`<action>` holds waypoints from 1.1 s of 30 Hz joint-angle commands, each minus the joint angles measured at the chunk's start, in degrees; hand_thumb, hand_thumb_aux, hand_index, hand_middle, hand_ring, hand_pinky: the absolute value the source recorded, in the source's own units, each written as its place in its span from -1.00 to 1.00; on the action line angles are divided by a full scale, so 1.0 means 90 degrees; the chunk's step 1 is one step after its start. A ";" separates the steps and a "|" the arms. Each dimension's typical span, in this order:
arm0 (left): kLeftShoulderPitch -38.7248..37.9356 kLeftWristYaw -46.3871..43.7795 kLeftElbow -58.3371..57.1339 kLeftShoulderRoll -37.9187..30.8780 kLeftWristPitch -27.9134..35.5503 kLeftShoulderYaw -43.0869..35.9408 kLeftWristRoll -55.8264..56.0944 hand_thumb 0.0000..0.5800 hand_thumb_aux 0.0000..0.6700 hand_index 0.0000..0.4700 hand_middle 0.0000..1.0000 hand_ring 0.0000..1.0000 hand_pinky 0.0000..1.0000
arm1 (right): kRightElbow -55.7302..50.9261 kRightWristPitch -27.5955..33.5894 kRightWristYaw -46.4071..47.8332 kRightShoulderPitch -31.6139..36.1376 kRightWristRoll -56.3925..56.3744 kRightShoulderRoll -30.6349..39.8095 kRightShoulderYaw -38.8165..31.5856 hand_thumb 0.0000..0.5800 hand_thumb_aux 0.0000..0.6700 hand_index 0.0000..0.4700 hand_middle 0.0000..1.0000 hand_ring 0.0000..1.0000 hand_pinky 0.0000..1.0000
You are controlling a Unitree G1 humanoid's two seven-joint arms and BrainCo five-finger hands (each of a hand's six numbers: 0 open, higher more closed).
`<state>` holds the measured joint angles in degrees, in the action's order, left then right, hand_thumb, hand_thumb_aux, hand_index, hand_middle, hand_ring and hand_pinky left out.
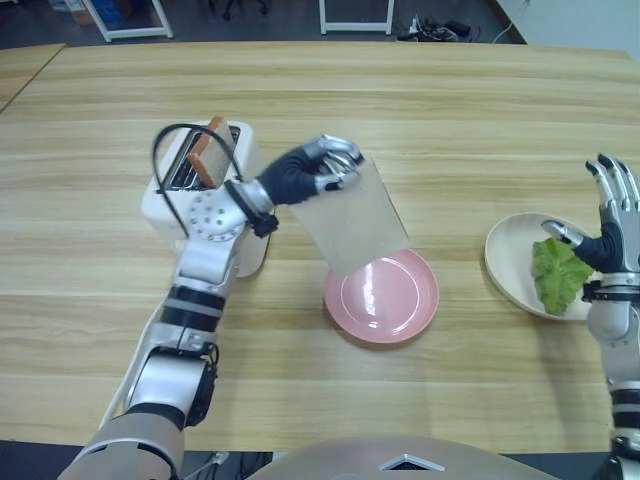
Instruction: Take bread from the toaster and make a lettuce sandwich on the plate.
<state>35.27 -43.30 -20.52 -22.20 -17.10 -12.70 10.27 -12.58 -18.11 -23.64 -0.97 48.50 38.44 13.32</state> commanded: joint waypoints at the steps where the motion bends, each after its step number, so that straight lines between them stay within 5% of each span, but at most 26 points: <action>1: 0.0589 -0.0596 -0.1481 0.0362 -0.0046 -0.0524 -0.0640 1.00 1.00 1.00 1.00 1.00 1.00 | -0.0534 0.0415 0.0098 -0.0346 0.0611 0.0692 -0.0435 -1.00 -1.00 -1.00 -1.00 -1.00 -1.00; 8: 0.1082 -0.0809 -0.3563 0.0982 -0.0547 -0.0926 -0.1521 1.00 1.00 1.00 1.00 1.00 1.00 | -0.1291 0.0751 0.0533 -0.0313 0.0539 0.0809 -0.1225 0.00 -0.41 -0.41 -1.00 -1.00 -1.00; 9: 0.1094 -0.0846 -0.3750 0.1040 -0.0644 -0.0973 -0.1633 1.00 1.00 1.00 1.00 1.00 1.00 | -0.1430 0.0777 0.0582 -0.0261 0.0529 0.0802 -0.1349 0.41 -0.09 -0.09 -1.00 -1.00 -1.00; 12: 0.1110 -0.0798 -0.4152 0.1143 -0.0995 -0.1107 -0.1976 1.00 1.00 1.00 1.00 1.00 1.00 | -0.1908 0.0810 0.0691 -0.0053 0.0471 0.0778 -0.1666 0.57 0.07 0.07 -1.00 -1.00 -1.00; 13: 0.1131 -0.0714 -0.4274 0.1163 -0.1103 -0.1159 -0.2112 1.00 1.00 1.00 0.82 0.82 0.82 | -0.2062 0.0819 0.0728 0.0014 0.0444 0.0781 -0.1760 0.63 0.14 0.14 -1.00 -1.00 -1.00; 14: 0.1168 -0.0559 -0.4386 0.1171 -0.1199 -0.1218 -0.2282 1.00 1.00 1.00 0.40 0.40 0.40 | -0.2171 0.0826 0.0749 0.0057 0.0406 0.0786 -0.1831 0.63 0.14 0.14 -1.00 -1.00 -1.00; 15: 0.1233 -0.0211 -0.4498 0.1133 -0.1343 -0.1351 -0.2604 1.00 1.00 1.00 -0.47 -0.47 -0.47 | -0.2219 0.0828 0.0785 0.0071 0.0352 0.0797 -0.1894 0.63 0.15 0.15 -1.00 -1.00 -1.00; 16: 0.1278 -0.0002 -0.4600 0.1112 -0.1440 -0.1417 -0.2795 1.00 1.00 1.00 -1.00 -1.00 -1.00 | -0.2225 0.0835 0.0817 0.0067 0.0296 0.0803 -0.1940 0.66 0.18 0.18 -1.00 -1.00 -1.00; 18: 0.1331 0.0206 -0.4724 0.1066 -0.1634 -0.1503 -0.3046 1.00 1.00 1.00 -1.00 -1.00 -1.00 | -0.2262 0.0844 0.0865 0.0069 0.0186 0.0800 -0.2033 0.75 0.29 0.29 -1.00 -1.00 -1.00; 19: 0.1344 0.0266 -0.4765 0.1047 -0.1717 -0.1524 -0.3135 0.99 0.90 0.90 -1.00 -1.00 -1.00 | -0.2274 0.0852 0.0875 0.0074 0.0140 0.0801 -0.2074 0.89 0.53 0.53 -1.00 -1.00 -1.00; 21: 0.1378 0.0458 -0.4810 0.0994 -0.1877 -0.1598 -0.3348 0.85 0.46 0.46 -1.00 -1.00 -1.00 | -0.2213 0.0873 0.0872 0.0063 0.0034 0.0818 -0.2109 1.00 1.00 1.00 -1.00 -1.00 -1.00; 24: 0.1450 0.0907 -0.4825 0.0894 -0.2086 -0.1706 -0.3693 0.56 0.07 0.07 -1.00 -1.00 -1.00 | -0.2025 0.0887 0.0818 0.0043 -0.0144 0.0862 -0.2097 1.00 1.00 1.00 -1.00 -1.00 -1.00; 33: 0.1379 0.0985 -0.4412 0.0865 -0.2511 -0.1476 -0.3535 0.39 -0.11 -0.11 -1.00 -1.00 -1.00 | -0.1397 0.1117 0.0230 -0.0071 -0.0358 0.0953 -0.1773 1.00 1.00 1.00 -1.00 -1.00 -1.00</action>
<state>48.05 -33.48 -61.79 -14.32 -39.08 -26.69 -22.31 -26.20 -8.38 -20.64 -0.90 46.01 46.46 -3.59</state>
